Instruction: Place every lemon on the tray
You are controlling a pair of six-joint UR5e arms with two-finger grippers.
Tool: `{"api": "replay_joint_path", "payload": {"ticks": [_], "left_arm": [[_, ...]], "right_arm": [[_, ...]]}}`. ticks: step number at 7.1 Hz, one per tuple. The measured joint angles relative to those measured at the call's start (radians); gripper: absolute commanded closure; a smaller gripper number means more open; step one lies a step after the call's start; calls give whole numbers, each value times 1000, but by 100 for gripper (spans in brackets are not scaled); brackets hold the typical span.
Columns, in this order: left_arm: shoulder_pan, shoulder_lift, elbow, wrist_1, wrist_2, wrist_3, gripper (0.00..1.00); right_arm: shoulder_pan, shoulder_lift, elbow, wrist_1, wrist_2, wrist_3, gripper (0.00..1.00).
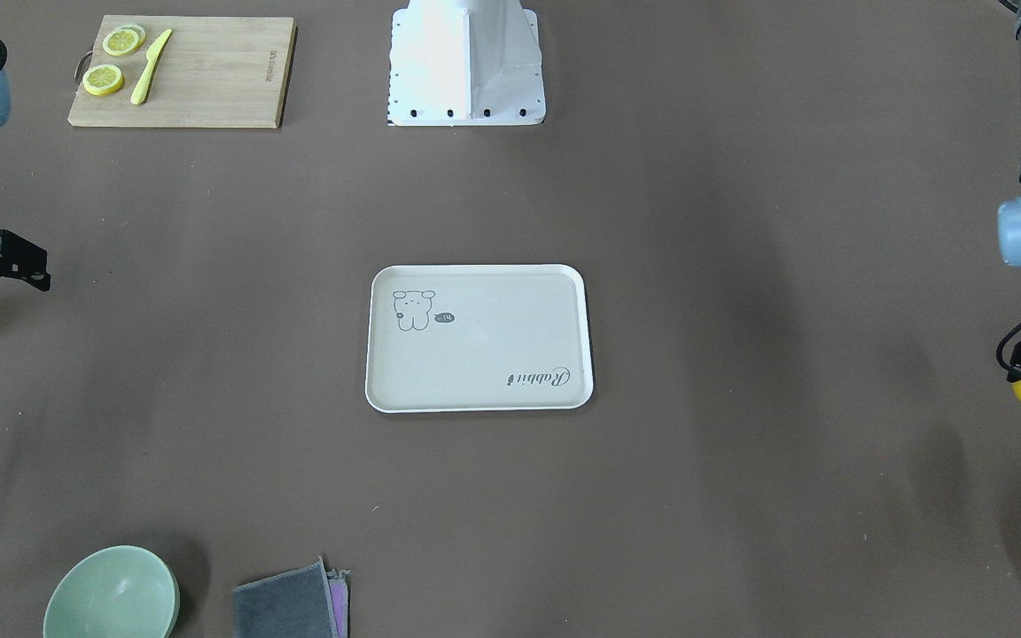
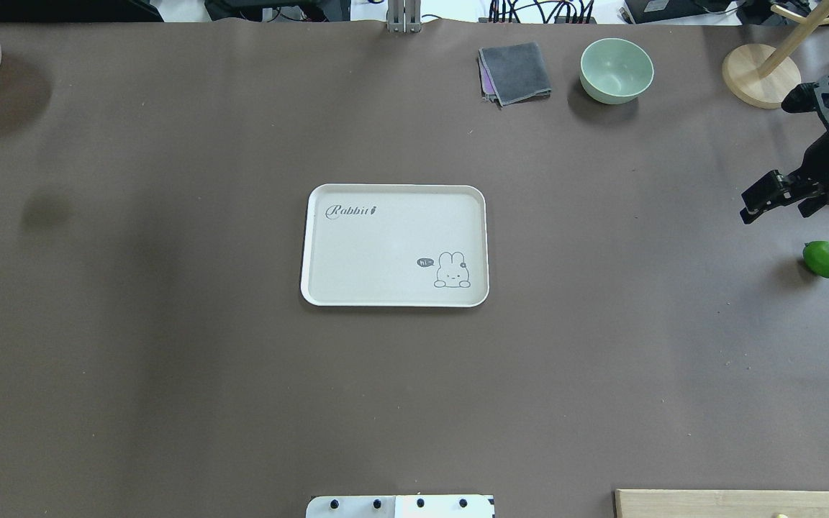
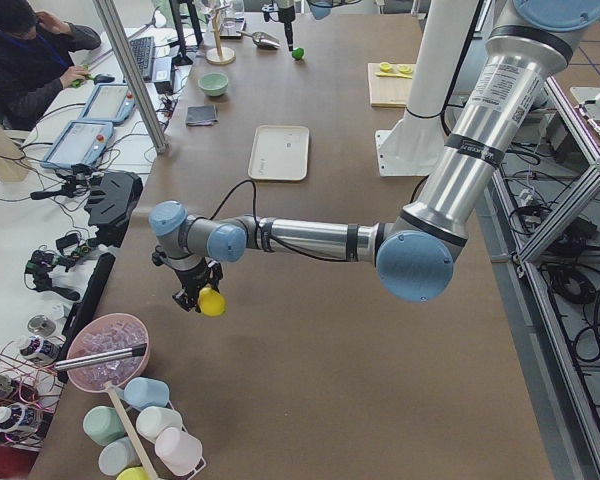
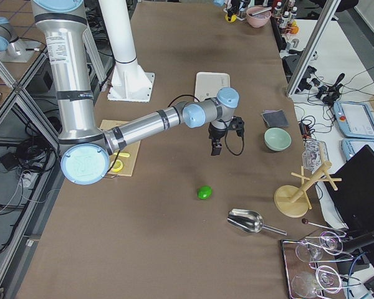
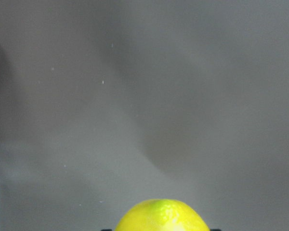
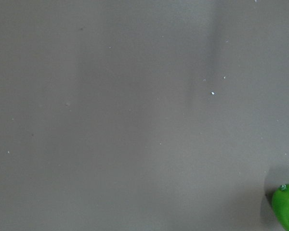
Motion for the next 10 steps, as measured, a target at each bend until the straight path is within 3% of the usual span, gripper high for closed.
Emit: {"api": "replay_joint_path", "payload": {"ticks": [2,3,6,8,9,10], "left_arm": [[75,-13,-101,8,-140,-340,100],[133,-24,-143,-30,-166,-530,100],[314,-85,-185,-285,-163,-1134,100],[442,-170,-187,-349,-81,-1415,100],[502,-208,-187,-356,-28,-1501,95],[549,-232,-188,-360,5,-1550,72]], "right_arm": [[-4,11,1,0,1,23,0],[-7,16,3,0,2,41,0],[-19,23,6,1,3,67,0],[-22,23,7,1,3,72,0],[-24,23,7,2,2,75,0],[-25,24,9,1,2,82,0]]}}
